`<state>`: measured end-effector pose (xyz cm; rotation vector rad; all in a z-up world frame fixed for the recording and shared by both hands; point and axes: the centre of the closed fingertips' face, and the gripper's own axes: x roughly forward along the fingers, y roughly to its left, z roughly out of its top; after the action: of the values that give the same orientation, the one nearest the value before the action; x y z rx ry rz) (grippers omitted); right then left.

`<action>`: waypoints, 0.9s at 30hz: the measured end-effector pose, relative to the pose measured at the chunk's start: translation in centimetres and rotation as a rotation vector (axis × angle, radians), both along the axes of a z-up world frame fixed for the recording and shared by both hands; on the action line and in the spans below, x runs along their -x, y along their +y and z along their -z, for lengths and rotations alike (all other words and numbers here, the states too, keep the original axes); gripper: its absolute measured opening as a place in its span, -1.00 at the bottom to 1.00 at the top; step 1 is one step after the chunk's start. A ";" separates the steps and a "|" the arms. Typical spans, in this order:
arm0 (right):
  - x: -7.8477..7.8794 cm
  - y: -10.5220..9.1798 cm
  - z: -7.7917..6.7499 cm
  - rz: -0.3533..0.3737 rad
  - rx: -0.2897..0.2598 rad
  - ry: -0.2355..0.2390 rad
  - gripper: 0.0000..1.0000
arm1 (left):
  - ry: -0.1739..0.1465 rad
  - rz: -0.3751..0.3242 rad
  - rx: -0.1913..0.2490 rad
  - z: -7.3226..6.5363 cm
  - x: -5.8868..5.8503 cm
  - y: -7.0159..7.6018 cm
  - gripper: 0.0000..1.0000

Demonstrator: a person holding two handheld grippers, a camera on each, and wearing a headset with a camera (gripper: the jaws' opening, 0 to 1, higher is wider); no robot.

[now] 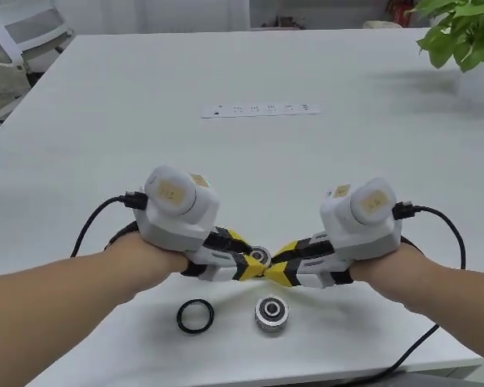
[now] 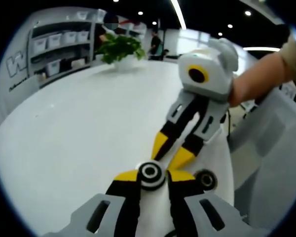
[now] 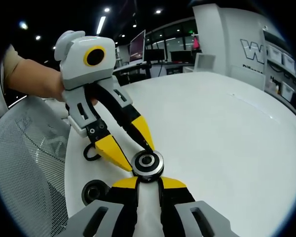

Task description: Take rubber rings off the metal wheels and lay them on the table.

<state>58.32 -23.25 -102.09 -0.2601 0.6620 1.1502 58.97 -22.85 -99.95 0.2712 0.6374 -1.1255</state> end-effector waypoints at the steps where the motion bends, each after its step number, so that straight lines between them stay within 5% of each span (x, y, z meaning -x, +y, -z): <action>1: 0.0 0.0 0.0 0.001 -0.001 0.000 -0.75 | -0.002 0.000 -0.001 0.0 0.0 0.1 -0.56; 10: 0.0 -0.1 0.0 0.010 -0.008 0.008 -0.82 | -0.071 0.003 -0.048 0.2 -0.3 0.1 -0.72; 23: -0.4 -0.4 0.0 0.080 -0.051 0.063 -1.00 | -0.097 -0.005 -0.057 0.2 -0.4 0.1 -0.73; 27: -0.5 -0.5 0.0 0.135 -0.091 0.119 -1.00 | -0.099 -0.015 -0.062 0.3 -0.4 0.2 -0.73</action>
<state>58.81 -23.71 -102.05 -0.0684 0.7188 1.0691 59.38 -22.63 -100.20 0.3725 0.5860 -1.0720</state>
